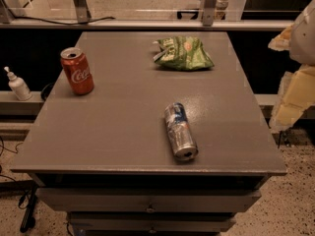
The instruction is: Pick green jalapeno chip bag
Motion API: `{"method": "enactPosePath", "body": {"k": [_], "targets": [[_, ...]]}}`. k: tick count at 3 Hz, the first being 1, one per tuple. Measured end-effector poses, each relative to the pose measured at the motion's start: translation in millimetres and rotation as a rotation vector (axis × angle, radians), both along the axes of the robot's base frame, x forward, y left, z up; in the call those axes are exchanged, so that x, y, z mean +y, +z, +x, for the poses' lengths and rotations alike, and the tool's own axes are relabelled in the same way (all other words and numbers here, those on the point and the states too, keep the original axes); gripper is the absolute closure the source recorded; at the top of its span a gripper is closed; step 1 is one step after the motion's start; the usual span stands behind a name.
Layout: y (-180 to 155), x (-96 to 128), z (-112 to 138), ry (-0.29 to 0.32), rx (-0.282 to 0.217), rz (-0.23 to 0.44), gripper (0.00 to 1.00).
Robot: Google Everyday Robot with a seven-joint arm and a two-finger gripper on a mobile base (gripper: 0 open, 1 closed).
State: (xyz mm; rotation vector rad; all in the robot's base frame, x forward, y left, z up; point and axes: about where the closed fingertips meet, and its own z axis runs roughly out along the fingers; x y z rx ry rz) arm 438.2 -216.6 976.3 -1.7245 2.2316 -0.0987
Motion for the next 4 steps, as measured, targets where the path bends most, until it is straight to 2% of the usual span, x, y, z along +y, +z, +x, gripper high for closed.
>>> {"method": "enactPosePath", "body": {"k": [1,2,3,4], "targets": [[0,0,0,0.0,0.0,0.0,0.0],[-14,-11,9,-0.01,-0.033,0.034,0.0],[-47,-23,39,-0.01,-0.084,0.101,0.0],[-88,-32,94,-0.016,-0.108,0.157,0.0]]}}
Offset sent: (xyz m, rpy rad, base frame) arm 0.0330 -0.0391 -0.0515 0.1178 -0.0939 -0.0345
